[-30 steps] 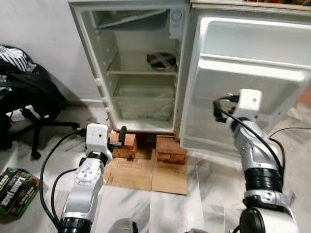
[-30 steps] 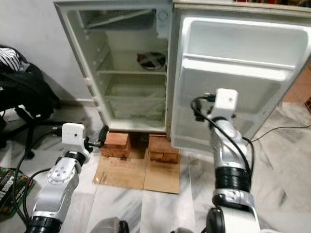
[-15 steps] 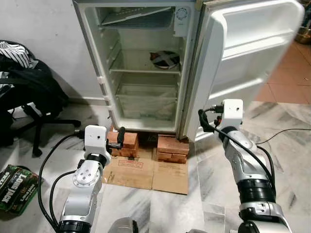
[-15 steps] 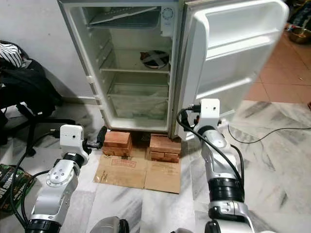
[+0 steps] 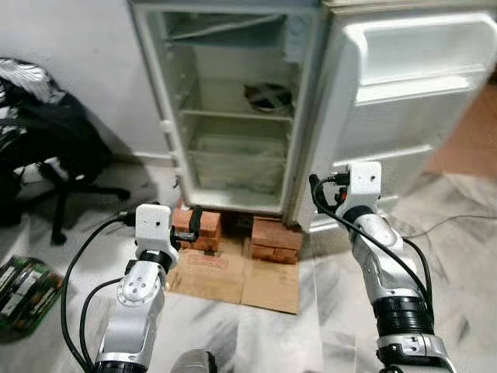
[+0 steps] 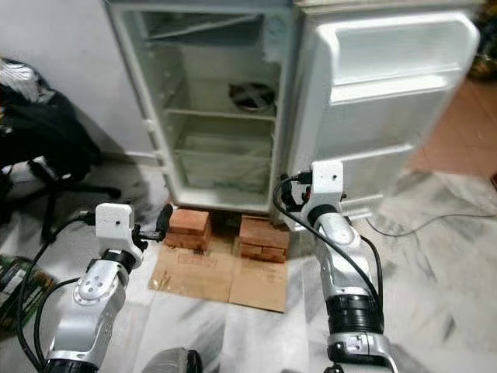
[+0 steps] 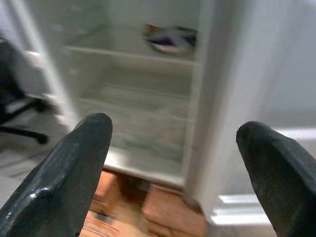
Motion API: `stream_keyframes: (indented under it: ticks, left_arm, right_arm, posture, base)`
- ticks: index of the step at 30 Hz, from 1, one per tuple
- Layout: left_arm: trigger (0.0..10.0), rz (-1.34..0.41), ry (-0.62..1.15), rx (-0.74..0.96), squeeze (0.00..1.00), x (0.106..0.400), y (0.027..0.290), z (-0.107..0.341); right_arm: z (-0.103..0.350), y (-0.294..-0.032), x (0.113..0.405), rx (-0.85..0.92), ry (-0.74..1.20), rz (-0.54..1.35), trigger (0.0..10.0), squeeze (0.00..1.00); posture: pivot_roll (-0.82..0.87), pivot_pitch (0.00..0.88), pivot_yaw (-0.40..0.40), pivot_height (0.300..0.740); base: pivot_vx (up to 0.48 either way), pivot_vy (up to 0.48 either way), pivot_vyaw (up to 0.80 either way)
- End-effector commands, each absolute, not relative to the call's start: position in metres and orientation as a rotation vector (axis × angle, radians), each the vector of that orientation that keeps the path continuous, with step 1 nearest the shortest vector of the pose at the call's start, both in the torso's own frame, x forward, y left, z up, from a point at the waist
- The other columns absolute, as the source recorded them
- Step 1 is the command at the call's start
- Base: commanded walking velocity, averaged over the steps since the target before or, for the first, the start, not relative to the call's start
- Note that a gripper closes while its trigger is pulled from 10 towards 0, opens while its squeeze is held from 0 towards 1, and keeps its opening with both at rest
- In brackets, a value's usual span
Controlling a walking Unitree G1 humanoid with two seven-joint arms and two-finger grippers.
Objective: Restocking fridge
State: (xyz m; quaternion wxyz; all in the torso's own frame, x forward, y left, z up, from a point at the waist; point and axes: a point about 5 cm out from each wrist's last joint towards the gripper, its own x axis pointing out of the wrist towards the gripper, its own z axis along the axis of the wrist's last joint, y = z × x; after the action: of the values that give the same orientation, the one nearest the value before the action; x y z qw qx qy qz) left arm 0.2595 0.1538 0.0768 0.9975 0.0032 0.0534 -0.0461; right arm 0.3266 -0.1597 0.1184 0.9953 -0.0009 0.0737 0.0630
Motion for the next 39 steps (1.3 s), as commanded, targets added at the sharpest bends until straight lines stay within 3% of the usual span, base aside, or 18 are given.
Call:
stream_keyframes:
  ticks: [1, 17, 39]
  left_arm:
    - [10.0, -0.091, 0.088, 0.010, 0.00, 0.260, 0.156, 0.082]
    - [10.0, -0.114, 0.098, 0.005, 0.00, 0.254, 0.157, 0.082]
    - [10.0, -0.112, 0.119, 0.027, 0.00, 0.258, 0.158, 0.083]
  right_arm:
    - [0.124, -0.153, 0.327, -0.009, 0.118, 0.160, 10.0, 0.00]
    - [0.118, -0.153, 0.320, -0.014, 0.119, 0.137, 10.0, 0.00]
    - [0.131, -0.150, 0.335, -0.052, 0.060, 0.063, 10.0, 0.00]
  posture:
    - [0.03, 0.076, 0.024, 0.740]
    - [0.03, 0.095, 0.035, 0.740]
    - [0.04, 0.109, 0.027, 0.740]
  base:
    - [0.334, 0.000, 0.00]
    - [0.374, 0.000, 0.00]
    - [0.000, 0.000, 0.00]
